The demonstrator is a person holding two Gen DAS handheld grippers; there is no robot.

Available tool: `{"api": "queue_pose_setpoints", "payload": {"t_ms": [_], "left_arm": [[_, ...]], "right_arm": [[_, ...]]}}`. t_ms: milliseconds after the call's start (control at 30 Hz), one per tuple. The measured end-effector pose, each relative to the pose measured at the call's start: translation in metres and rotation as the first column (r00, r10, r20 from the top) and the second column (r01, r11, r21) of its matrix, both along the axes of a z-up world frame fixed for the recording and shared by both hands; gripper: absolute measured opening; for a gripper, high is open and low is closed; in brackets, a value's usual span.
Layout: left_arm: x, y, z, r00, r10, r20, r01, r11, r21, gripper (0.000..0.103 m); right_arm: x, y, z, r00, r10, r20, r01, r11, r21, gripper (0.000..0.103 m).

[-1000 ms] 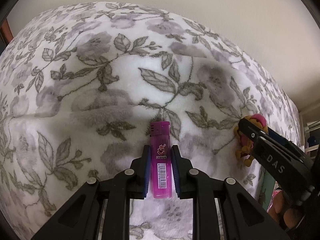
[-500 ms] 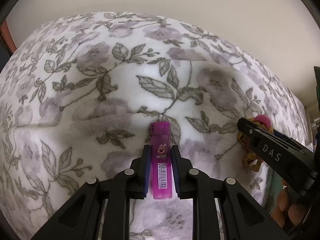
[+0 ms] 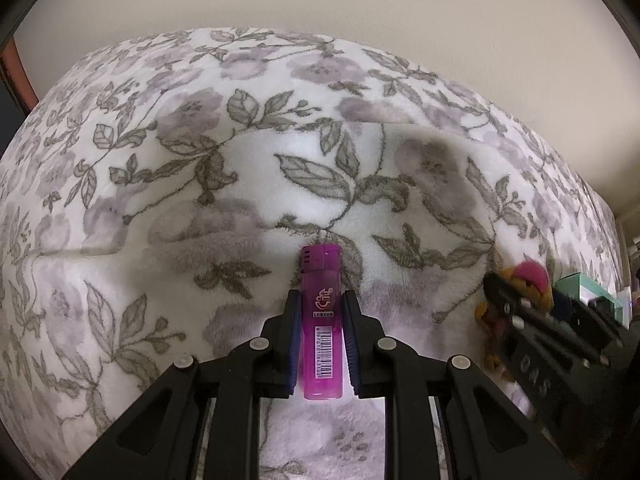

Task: Organize rigid objects
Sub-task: 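Lift the purple lighter and dog figure and carry them over the tray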

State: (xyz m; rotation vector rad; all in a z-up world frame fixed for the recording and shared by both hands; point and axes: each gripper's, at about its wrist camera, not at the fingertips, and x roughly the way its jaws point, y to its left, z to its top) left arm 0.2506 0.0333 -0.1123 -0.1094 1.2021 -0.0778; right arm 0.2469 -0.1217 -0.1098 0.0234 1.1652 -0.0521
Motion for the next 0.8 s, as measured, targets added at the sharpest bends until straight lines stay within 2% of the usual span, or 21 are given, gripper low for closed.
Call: {"api": "queue_pose_setpoints", "payload": {"t_ms": [133, 300, 533, 800], "left_arm": [[-0.003, 0.004, 0.002, 1.000, 0.010, -0.011, -0.010, 1.000, -0.012, 0.020], [-0.012, 0.007, 0.012, 1.000, 0.022, -0.006, -0.022, 1.000, 0.011, 0.020], [-0.025, 0.009, 0.045, 0.999, 0.051, 0.014, -0.051, 0.999, 0.011, 0.020], [-0.054, 0.001, 0.097, 0.996, 0.047, 0.071, -0.049, 0.999, 0.021, 0.020]], "right_arm": [[-0.018, 0.003, 0.006, 1.000, 0.010, 0.002, -0.010, 0.999, 0.032, 0.044], [-0.039, 0.007, 0.018, 1.000, 0.018, 0.025, -0.020, 0.997, 0.075, 0.044], [-0.064, 0.003, 0.037, 0.999, 0.002, 0.050, -0.009, 0.990, 0.143, 0.044], [-0.097, -0.017, 0.070, 0.995, -0.040, 0.086, 0.023, 0.981, 0.194, 0.044]]}}
